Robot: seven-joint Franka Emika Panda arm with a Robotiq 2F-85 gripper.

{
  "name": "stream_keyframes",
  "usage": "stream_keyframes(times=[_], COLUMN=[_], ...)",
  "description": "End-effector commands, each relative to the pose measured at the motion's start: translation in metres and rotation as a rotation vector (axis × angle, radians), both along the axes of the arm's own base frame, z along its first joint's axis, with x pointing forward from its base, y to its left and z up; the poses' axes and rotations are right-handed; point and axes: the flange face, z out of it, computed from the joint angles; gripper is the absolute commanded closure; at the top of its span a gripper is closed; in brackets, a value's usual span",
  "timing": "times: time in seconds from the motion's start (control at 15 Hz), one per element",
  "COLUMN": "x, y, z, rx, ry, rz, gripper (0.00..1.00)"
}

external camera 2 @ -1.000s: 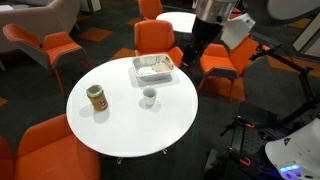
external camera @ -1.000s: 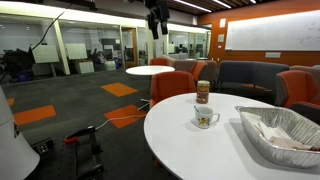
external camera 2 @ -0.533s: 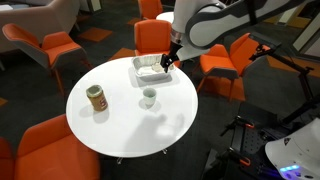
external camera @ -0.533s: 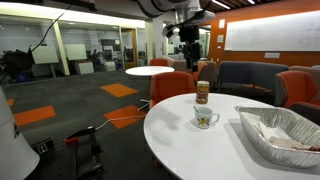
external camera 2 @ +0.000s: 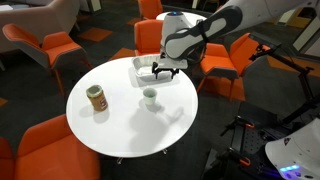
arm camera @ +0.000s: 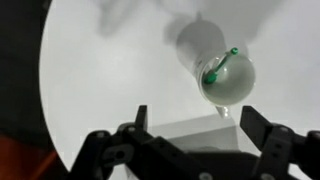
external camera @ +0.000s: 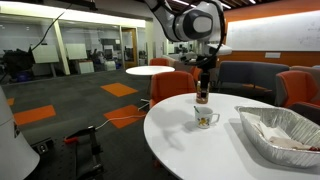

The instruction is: Move the white mug forwards

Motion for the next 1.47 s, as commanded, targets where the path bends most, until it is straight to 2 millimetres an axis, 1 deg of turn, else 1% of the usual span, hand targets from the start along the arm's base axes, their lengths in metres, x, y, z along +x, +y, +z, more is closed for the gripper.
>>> stream_keyframes(times=[0.0,0.27,0.47,0.6,0.8,0.87,0.93,1.07,1.2,1.27,1.4], x=[0.012,0.016,0.021,0.026,0.039,0.042,0.045,0.048,0.052,0.054,0.056], y=[-0.006,-0.002,0.003,0.004,0.004,0.004,0.004,0.006,0.008,0.009,0.009], z=[-0.033,-0.077,-0.101,-0.111,-0.116,-0.117,-0.12,-0.124,-0.128,-0.129,-0.132], rx=[0.016,0.014,0.001,0.003,-0.002,-0.006,-0.01,-0.014,-0.015,-0.017,-0.022], ry=[0.046,0.101,0.126,0.13,0.117,0.118,0.125,0.137,0.144,0.145,0.149], rz=[-0.071,-0.045,-0.047,-0.047,-0.042,-0.039,-0.035,-0.026,-0.017,-0.014,-0.007], gripper=[0.0,0.0,0.0,0.0,0.0,0.03,0.25,0.29,0.43,0.53,0.66])
